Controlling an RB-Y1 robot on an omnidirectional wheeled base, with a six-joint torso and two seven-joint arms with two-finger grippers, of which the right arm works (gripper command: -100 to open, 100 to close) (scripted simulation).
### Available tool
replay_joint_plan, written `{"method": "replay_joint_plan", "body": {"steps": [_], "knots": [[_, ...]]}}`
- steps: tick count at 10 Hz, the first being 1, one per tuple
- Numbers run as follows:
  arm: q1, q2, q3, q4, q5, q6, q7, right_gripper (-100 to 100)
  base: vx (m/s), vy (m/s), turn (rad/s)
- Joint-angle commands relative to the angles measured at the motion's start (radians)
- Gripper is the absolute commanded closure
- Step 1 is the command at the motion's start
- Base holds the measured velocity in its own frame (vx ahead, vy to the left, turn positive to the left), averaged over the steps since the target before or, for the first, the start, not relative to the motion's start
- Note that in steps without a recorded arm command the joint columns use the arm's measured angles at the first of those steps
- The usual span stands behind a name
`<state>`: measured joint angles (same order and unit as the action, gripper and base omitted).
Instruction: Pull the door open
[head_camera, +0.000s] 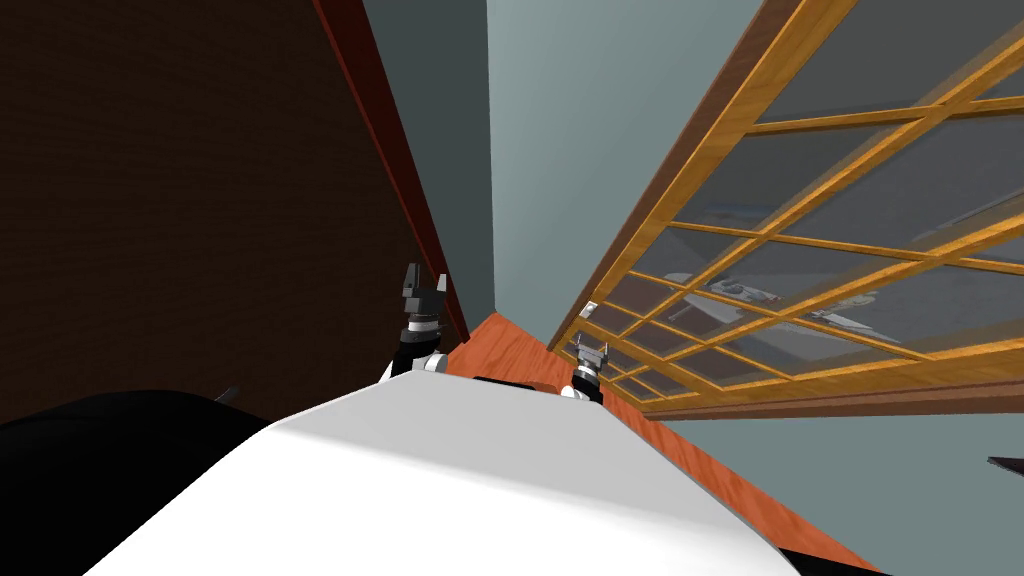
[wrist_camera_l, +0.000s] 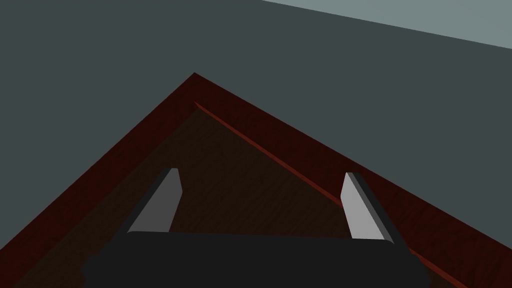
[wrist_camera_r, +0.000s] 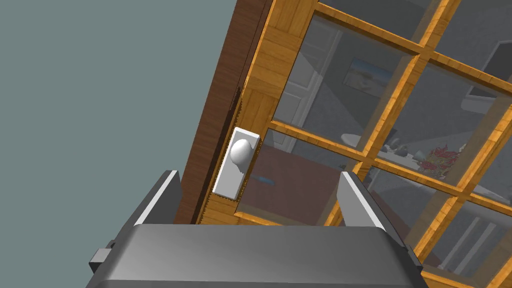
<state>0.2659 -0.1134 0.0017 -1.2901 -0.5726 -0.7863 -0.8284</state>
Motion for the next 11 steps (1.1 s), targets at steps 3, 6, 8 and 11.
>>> {"method": "replay_joint_plan", "body": {"steps": [3, 6, 8, 11], "knots": [[-0.015, -0.002, -0.004, 0.066, -0.045, -0.019, -0.066, -100, 0.083, -0.057, 0.082], [-0.027, -0.003, -0.005, 0.122, -0.079, -0.037, -0.118, -100, 0.086, -0.048, 0.089], [-0.034, -0.003, -0.006, 0.155, -0.099, -0.049, -0.148, -100, 0.075, -0.053, 0.074], [-0.048, -0.004, -0.008, 0.217, -0.137, -0.07, -0.207, -100, 0.095, -0.067, 0.097]]}}
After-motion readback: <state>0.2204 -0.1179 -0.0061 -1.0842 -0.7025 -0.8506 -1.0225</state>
